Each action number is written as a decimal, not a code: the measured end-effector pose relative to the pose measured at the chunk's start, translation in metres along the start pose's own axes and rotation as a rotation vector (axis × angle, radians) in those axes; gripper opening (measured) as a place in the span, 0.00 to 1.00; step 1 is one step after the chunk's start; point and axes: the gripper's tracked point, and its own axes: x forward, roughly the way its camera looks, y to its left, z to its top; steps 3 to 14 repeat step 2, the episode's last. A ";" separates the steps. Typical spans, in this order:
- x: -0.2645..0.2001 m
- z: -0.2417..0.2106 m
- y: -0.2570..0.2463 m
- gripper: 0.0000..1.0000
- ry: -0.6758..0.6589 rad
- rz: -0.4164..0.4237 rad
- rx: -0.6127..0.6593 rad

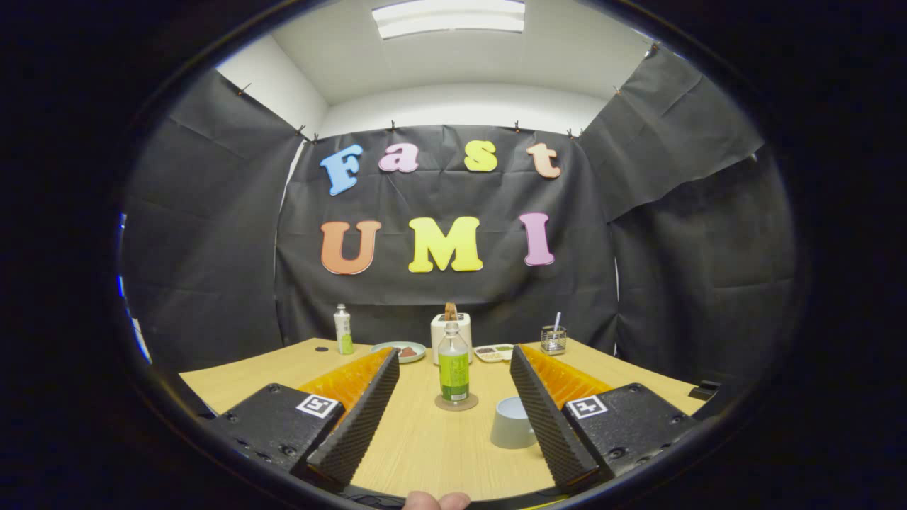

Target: Take the bottle from table, then pour the juice into the cup, finally place the bottle on the coaster

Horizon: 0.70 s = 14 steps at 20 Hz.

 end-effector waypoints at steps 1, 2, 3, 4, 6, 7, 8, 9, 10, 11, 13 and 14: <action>0.000 0.001 0.001 1.00 -0.003 0.001 -0.001; 0.000 0.000 0.001 1.00 -0.002 0.003 -0.003; 0.000 0.000 0.001 1.00 -0.002 0.003 -0.003; 0.000 0.000 0.001 1.00 -0.002 0.003 -0.003; 0.000 0.000 0.001 1.00 -0.002 0.003 -0.003; 0.000 0.000 0.001 1.00 -0.002 0.003 -0.003; 0.000 0.000 0.001 1.00 -0.002 0.003 -0.003; 0.000 0.000 0.001 1.00 -0.002 0.003 -0.003; 0.000 0.000 0.001 1.00 -0.002 0.003 -0.003; 0.000 0.000 0.001 1.00 -0.002 0.003 -0.003; 0.000 0.000 0.001 1.00 -0.002 0.003 -0.003; 0.000 0.000 0.001 1.00 -0.002 0.003 -0.003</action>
